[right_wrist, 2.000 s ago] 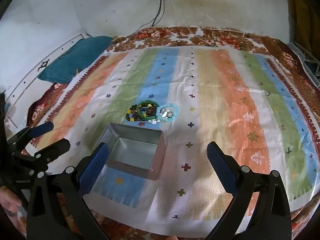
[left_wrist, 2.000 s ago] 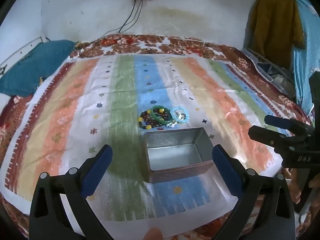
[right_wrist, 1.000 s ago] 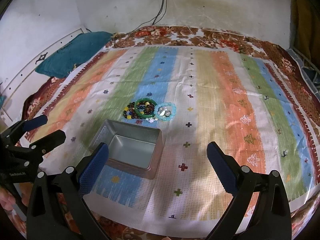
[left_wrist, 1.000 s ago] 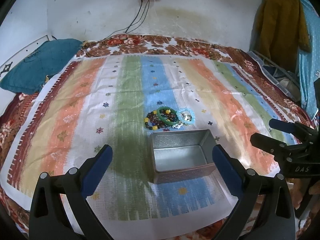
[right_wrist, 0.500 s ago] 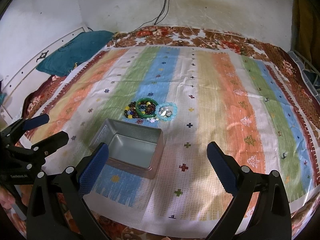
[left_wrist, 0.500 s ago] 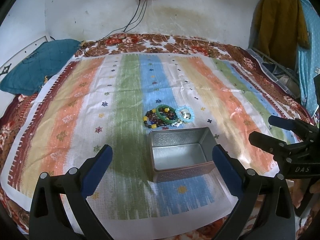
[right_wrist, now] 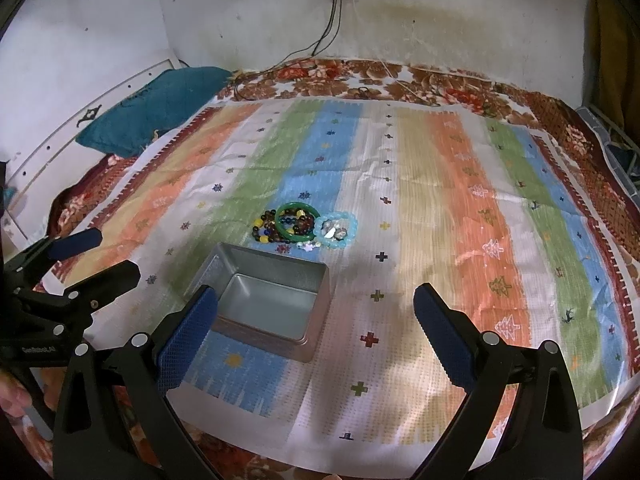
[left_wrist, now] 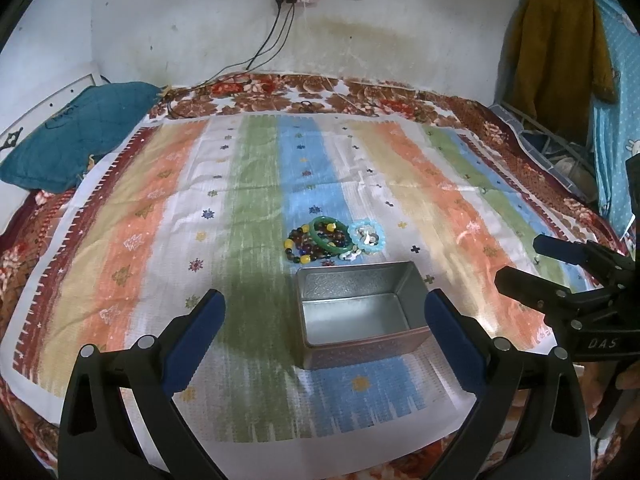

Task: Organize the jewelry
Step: 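Move both tools toward the bracelet pile beside the metal tin, then lower both open tools over the bracelet pile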

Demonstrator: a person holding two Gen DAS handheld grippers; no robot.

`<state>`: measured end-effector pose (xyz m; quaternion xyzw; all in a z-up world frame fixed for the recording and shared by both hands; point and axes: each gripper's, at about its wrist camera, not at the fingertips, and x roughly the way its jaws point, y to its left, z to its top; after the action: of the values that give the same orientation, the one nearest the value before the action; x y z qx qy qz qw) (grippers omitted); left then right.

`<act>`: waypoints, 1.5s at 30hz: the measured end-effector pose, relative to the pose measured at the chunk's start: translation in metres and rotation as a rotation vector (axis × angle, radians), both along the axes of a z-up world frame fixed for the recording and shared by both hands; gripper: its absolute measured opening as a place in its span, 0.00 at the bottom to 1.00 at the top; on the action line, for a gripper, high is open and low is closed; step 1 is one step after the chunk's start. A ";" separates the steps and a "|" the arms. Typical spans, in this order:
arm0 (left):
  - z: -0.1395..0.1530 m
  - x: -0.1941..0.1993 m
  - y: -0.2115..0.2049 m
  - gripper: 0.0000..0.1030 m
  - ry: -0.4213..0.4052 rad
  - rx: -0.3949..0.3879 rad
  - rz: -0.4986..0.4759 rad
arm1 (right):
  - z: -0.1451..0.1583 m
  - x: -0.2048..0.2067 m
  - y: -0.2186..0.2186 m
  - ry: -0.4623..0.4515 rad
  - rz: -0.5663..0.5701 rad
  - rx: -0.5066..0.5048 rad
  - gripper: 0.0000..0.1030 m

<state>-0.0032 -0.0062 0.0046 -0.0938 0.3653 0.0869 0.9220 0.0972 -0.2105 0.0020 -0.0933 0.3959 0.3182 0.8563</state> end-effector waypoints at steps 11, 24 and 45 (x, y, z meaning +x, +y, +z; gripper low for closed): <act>-0.004 0.001 0.004 0.95 0.013 -0.005 0.035 | 0.000 0.002 -0.005 0.013 -0.027 0.033 0.97; -0.008 0.008 0.021 0.95 0.008 -0.092 0.069 | -0.010 0.021 -0.006 0.065 -0.066 0.039 0.97; -0.022 0.071 0.032 0.95 0.142 0.018 0.069 | -0.022 0.066 0.018 0.076 -0.081 -0.033 0.97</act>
<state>0.0683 0.0263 -0.0177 -0.0918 0.4258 0.1283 0.8909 0.1633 -0.1925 -0.0200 -0.0794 0.4368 0.2800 0.8512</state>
